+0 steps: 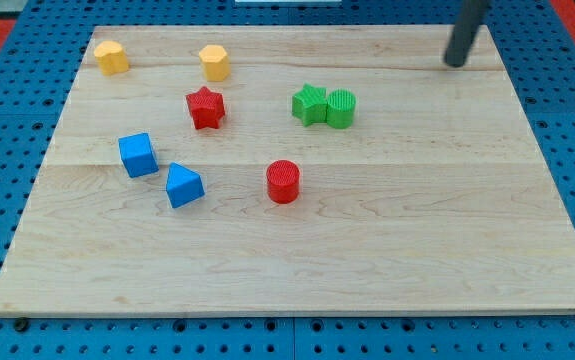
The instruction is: Push the yellow heart into the left side of the red star
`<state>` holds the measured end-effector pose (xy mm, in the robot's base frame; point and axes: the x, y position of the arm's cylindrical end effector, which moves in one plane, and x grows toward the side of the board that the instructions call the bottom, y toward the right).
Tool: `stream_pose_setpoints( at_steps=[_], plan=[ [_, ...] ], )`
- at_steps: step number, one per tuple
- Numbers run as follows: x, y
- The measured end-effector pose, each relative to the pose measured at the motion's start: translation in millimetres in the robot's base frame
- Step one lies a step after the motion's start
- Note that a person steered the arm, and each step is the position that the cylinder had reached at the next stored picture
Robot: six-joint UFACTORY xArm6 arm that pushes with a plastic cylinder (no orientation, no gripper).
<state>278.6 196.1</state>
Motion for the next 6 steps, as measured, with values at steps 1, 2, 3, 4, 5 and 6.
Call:
stream_pose_setpoints(
  at_steps=[1,2,3,4,5,6],
  plan=[
    [67.3,-13.8],
    [47.3,-18.8],
    [-5.1,-24.6],
    [-47.0,-77.2],
    [-85.5,-136.4],
    [-84.6,-183.0]
  ],
)
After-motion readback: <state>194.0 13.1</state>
